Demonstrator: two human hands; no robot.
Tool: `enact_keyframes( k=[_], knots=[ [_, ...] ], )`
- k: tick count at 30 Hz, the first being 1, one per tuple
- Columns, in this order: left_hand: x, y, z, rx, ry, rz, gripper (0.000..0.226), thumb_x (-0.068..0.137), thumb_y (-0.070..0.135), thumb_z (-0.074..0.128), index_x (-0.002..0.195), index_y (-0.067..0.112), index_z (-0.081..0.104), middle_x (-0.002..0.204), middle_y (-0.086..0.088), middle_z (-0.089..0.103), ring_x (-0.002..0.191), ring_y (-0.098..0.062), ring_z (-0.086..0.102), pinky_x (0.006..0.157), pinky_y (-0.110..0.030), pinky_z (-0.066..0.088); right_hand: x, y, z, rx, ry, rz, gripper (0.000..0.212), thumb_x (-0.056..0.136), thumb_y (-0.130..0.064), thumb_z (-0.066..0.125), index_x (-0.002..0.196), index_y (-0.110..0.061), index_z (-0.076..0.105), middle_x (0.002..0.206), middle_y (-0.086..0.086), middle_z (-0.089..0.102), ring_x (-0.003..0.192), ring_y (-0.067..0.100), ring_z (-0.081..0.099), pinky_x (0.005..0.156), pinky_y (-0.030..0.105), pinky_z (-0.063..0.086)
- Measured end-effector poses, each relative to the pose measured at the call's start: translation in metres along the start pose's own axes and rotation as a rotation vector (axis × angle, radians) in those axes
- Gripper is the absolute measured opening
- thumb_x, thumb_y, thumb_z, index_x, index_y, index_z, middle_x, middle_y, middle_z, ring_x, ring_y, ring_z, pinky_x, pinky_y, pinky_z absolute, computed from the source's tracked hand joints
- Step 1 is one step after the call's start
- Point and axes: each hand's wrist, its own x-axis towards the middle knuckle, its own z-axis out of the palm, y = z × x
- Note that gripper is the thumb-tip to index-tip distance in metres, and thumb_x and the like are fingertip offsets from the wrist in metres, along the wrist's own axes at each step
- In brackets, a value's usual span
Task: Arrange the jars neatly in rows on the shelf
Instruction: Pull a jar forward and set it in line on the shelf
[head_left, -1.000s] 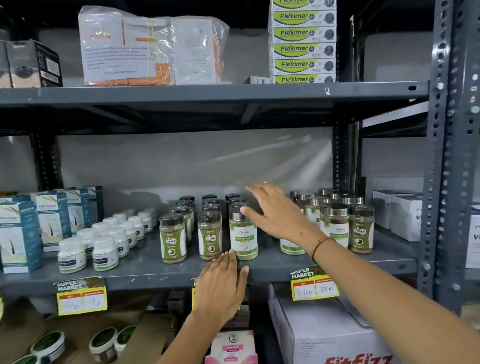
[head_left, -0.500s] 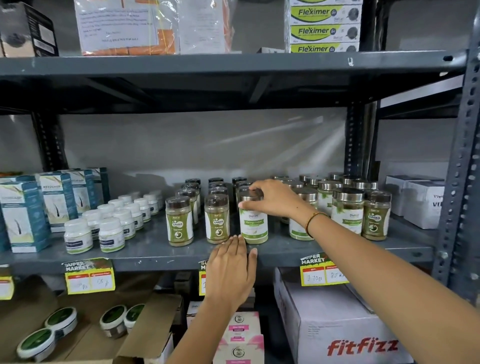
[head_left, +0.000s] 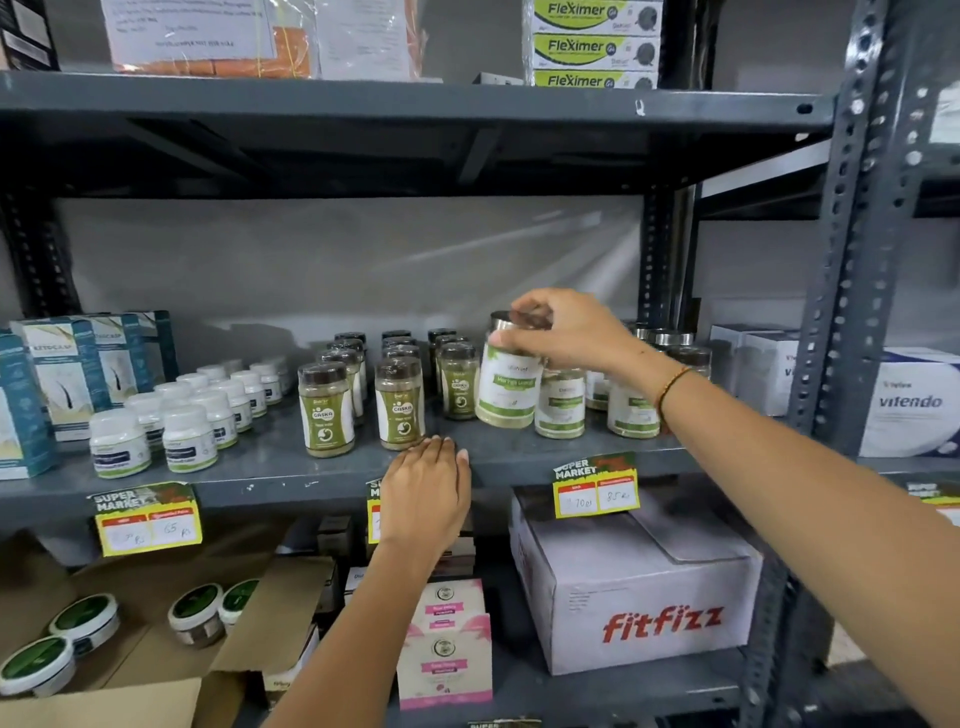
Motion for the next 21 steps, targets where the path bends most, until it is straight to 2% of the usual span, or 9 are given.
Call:
enact_keyframes(
  k=[2, 4, 6, 8, 13, 15, 19, 21],
  knots=[
    [0.0, 0.001, -0.001, 0.004, -0.002, -0.001, 0.043, 0.097, 0.032, 0.034, 0.115, 0.007, 0.065, 0.118, -0.01, 0.069, 0.114, -0.021, 0.06, 0.101, -0.035, 0.044, -0.01, 0.004, -0.021, 0.071, 0.014, 0.051, 0.081, 0.063, -0.074, 0.069, 0.128, -0.025, 0.063, 0.116, -0.013, 0.063, 0.102, 0.009, 0.065, 0.075, 0.031, 0.061],
    [0.0, 0.002, -0.001, 0.003, -0.002, -0.003, 0.042, 0.097, 0.031, 0.036, 0.113, 0.006, 0.066, 0.115, -0.011, 0.07, 0.112, -0.021, 0.062, 0.1, -0.035, 0.045, -0.017, 0.012, -0.041, 0.095, 0.018, 0.094, 0.076, 0.061, -0.073, 0.072, 0.121, -0.027, 0.066, 0.105, -0.017, 0.061, 0.093, 0.006, 0.065, 0.059, 0.024, 0.06],
    [0.0, 0.002, -0.001, 0.004, -0.005, -0.003, 0.041, 0.097, 0.03, 0.038, 0.112, 0.006, 0.067, 0.114, -0.012, 0.07, 0.111, -0.022, 0.062, 0.099, -0.036, 0.046, -0.022, 0.023, -0.059, 0.071, 0.012, 0.141, 0.07, 0.061, -0.071, 0.076, 0.115, -0.028, 0.068, 0.104, -0.012, 0.064, 0.089, 0.006, 0.067, 0.054, 0.022, 0.058],
    [0.0, 0.002, -0.001, 0.009, -0.003, 0.001, 0.04, 0.096, 0.03, 0.039, 0.11, 0.005, 0.067, 0.113, -0.013, 0.07, 0.11, -0.023, 0.063, 0.098, -0.037, 0.047, -0.026, 0.037, -0.076, 0.012, 0.004, 0.183, 0.066, 0.058, -0.072, 0.077, 0.108, -0.029, 0.07, 0.102, -0.01, 0.068, 0.087, 0.008, 0.07, 0.055, 0.025, 0.06],
    [0.0, 0.0, 0.002, 0.01, 0.009, 0.0, 0.04, 0.096, 0.029, 0.04, 0.11, 0.005, 0.068, 0.112, -0.013, 0.071, 0.109, -0.024, 0.063, 0.098, -0.037, 0.047, -0.035, 0.072, -0.111, -0.201, -0.057, 0.308, 0.059, 0.057, -0.076, 0.075, 0.092, -0.029, 0.072, 0.091, -0.006, 0.072, 0.08, 0.011, 0.069, 0.048, 0.018, 0.054],
    [0.001, -0.001, 0.004, 0.009, 0.015, 0.002, 0.04, 0.096, 0.029, 0.04, 0.11, 0.005, 0.068, 0.112, -0.013, 0.071, 0.109, -0.024, 0.063, 0.098, -0.037, 0.048, -0.037, 0.087, -0.121, -0.28, -0.079, 0.363, 0.059, 0.059, -0.074, 0.075, 0.092, -0.026, 0.072, 0.092, -0.002, 0.073, 0.081, 0.015, 0.07, 0.048, 0.02, 0.054],
    [0.0, -0.001, 0.005, 0.01, 0.044, 0.003, 0.041, 0.095, 0.028, 0.038, 0.105, 0.004, 0.069, 0.107, -0.013, 0.073, 0.103, -0.025, 0.066, 0.093, -0.038, 0.051, -0.037, 0.115, -0.132, -0.408, -0.103, 0.476, 0.06, 0.062, -0.066, 0.078, 0.098, -0.019, 0.07, 0.102, 0.004, 0.073, 0.091, 0.02, 0.068, 0.069, 0.034, 0.063],
    [0.0, -0.001, 0.005, 0.002, 0.055, 0.0, 0.043, 0.093, 0.03, 0.037, 0.105, 0.004, 0.07, 0.106, -0.013, 0.073, 0.103, -0.025, 0.066, 0.092, -0.039, 0.051, -0.036, 0.127, -0.133, -0.44, -0.11, 0.521, 0.062, 0.063, -0.063, 0.081, 0.101, -0.015, 0.07, 0.106, 0.008, 0.072, 0.094, 0.023, 0.068, 0.072, 0.036, 0.063]
  ],
)
